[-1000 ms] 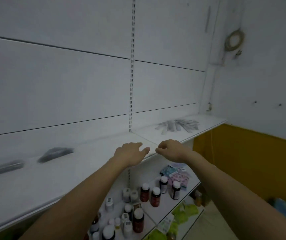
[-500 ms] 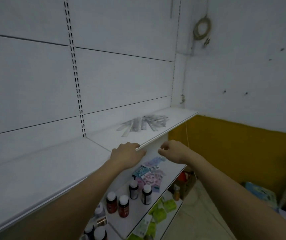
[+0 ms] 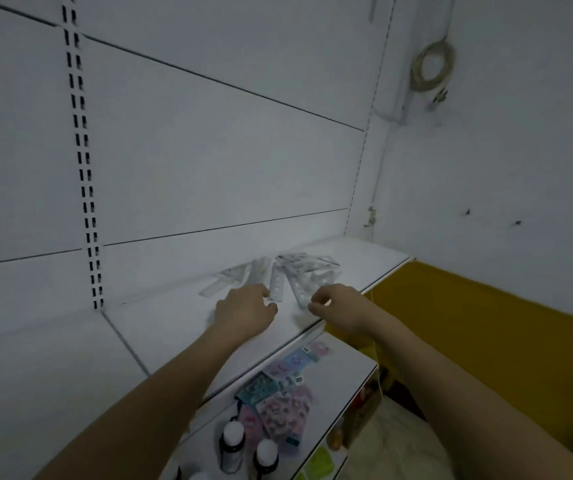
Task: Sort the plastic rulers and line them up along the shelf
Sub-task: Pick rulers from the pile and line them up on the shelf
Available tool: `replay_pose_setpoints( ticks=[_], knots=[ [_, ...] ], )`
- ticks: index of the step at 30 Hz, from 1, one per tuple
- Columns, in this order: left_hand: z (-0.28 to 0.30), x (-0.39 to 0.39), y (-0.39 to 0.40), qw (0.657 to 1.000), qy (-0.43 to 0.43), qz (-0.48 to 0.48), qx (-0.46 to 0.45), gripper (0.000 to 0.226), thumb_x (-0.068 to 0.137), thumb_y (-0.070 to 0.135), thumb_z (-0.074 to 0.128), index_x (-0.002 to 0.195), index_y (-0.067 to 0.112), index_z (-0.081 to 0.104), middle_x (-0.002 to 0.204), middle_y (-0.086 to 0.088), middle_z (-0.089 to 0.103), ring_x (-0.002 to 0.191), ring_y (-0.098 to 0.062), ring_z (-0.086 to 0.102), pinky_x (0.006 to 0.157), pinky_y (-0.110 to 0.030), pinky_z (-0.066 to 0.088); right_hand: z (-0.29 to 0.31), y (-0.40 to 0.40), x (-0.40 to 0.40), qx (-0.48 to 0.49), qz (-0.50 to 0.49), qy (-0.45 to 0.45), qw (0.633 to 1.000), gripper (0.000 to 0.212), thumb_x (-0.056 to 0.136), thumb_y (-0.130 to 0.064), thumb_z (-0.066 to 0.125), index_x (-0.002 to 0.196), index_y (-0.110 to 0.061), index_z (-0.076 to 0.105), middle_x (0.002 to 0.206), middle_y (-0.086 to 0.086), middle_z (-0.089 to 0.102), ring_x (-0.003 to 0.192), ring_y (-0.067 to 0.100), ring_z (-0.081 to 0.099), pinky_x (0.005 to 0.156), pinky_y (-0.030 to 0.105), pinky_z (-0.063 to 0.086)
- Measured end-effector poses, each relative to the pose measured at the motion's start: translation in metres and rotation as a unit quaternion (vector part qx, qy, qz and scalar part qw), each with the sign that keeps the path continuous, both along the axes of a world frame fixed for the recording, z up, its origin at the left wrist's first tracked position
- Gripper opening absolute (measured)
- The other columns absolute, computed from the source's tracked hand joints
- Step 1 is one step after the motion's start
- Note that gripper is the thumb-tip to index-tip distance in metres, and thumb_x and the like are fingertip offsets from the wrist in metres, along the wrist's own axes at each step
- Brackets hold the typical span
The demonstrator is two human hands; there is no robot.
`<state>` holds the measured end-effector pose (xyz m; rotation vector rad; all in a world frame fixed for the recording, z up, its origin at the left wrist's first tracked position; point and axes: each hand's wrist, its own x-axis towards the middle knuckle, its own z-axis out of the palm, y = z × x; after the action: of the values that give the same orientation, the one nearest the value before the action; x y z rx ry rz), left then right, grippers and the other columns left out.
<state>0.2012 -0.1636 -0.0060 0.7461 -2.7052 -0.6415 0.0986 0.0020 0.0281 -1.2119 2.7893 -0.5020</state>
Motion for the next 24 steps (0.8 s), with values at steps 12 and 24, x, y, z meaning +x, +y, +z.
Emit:
replay_pose_setpoints(
  ticks=[12, 24],
  knots=[
    [0.008, -0.102, -0.064, 0.996, -0.009, 0.092, 0.001, 0.019, 0.084, 0.021, 0.059, 0.076, 0.027, 0.042, 0.092, 0.000, 0.050, 0.082, -0.018, 0.048, 0.072, -0.026, 0.039, 0.006, -0.074, -0.131, -0.034, 0.095, -0.009, 0.995, 0.026, 0.095, -0.032, 0.053, 0.106, -0.012, 0.066, 0.105, 0.003, 0.067, 0.095, 0.021, 0.063, 0.086, 0.038, 0.052],
    [0.019, -0.151, -0.087, 0.977, -0.108, 0.168, 0.070, 0.027, 0.079, 0.032, 0.078, 0.087, 0.011, 0.063, 0.092, -0.008, 0.064, 0.082, -0.023, 0.061, 0.078, -0.032, 0.051, -0.001, -0.150, -0.263, -0.058, 0.257, -0.083, 0.961, 0.025, 0.090, -0.031, 0.065, 0.109, -0.015, 0.069, 0.105, 0.000, 0.067, 0.094, 0.013, 0.062, 0.079, 0.023, 0.047]
  ],
)
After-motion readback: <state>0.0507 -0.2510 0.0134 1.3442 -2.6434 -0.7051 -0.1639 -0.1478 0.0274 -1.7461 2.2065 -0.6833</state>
